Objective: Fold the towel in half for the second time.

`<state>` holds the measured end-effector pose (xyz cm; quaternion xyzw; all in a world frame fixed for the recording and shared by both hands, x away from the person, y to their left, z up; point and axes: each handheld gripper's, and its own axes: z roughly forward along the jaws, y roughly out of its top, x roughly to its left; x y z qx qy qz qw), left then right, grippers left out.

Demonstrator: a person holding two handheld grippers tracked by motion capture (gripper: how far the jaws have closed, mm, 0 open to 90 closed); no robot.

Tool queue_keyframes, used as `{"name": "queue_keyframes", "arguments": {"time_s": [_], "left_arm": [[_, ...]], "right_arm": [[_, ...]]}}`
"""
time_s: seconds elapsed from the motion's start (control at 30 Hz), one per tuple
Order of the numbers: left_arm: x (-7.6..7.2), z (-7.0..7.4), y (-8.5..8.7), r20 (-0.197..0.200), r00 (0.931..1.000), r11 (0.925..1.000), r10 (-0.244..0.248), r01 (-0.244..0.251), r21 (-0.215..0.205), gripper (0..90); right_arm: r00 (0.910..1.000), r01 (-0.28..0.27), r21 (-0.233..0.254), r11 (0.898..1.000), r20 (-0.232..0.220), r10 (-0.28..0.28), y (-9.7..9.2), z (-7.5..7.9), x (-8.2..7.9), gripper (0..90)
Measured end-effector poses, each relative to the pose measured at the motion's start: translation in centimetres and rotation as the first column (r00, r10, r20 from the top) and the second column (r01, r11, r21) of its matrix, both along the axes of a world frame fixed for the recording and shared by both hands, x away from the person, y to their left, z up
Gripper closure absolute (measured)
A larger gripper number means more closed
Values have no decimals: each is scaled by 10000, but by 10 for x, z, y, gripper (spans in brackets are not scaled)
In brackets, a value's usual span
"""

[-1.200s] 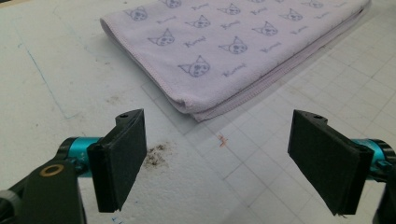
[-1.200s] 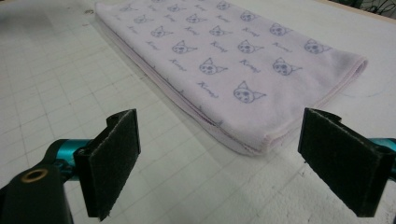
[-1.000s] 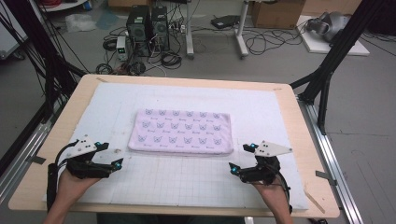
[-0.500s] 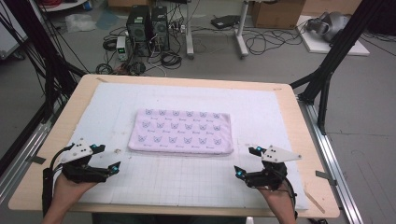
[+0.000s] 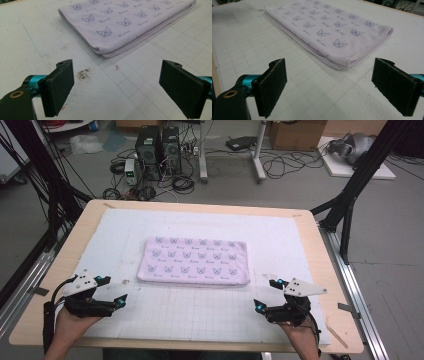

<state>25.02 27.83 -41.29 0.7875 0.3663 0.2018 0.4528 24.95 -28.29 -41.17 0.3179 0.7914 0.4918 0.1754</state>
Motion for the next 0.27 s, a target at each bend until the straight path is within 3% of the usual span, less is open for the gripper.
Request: {"name": "queue_keyframes", "arguments": {"time_s": [0.27], "left_arm": [[2, -1, -1, -23, 10000, 10000, -1, 1, 1, 132]], "right_arm": [[10000, -52, -19, 10000, -21, 52, 2, -2, 2, 122]]}}
